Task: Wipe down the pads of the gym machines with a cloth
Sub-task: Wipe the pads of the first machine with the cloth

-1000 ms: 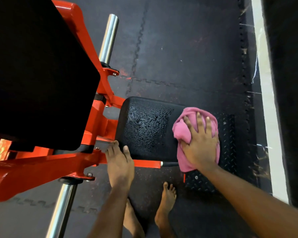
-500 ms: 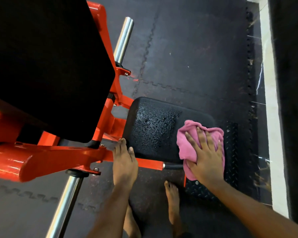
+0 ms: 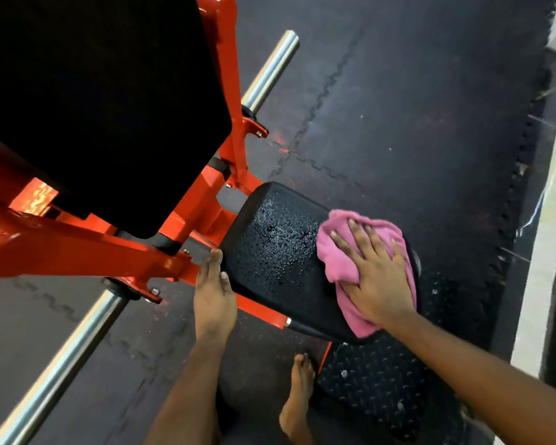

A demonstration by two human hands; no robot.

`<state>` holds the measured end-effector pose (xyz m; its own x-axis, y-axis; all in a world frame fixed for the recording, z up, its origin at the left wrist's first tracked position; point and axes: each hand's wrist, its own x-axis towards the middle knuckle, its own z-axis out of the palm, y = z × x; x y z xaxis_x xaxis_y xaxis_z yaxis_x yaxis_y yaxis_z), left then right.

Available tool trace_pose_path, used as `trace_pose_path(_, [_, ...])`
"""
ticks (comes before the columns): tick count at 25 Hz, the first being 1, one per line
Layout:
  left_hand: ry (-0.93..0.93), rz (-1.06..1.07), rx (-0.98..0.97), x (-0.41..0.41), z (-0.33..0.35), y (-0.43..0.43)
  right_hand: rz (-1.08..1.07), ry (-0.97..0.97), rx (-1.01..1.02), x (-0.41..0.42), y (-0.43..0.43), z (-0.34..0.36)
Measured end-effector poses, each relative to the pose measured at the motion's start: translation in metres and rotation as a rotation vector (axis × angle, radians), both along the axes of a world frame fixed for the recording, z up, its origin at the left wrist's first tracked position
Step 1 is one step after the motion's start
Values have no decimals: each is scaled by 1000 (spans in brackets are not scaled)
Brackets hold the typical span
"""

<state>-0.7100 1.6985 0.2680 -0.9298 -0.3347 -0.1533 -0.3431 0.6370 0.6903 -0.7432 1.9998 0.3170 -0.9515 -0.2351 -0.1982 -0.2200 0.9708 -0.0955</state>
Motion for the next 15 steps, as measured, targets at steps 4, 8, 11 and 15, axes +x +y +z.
trace_pose_path(4, [-1,57,26,0,-1,7,-7,-13,-4,-8,4,-2])
trace_pose_path(8, [-9,96,17,0,1,14,-19,-19,-51,-80,-54,-15])
trace_pose_path(11, [-56,90,38,2,0,11,16,-2,-43,-89,-57,-16])
trace_pose_path(15, [-66,63,70,3,4,6,97,-10,-10,-21,-5,-5])
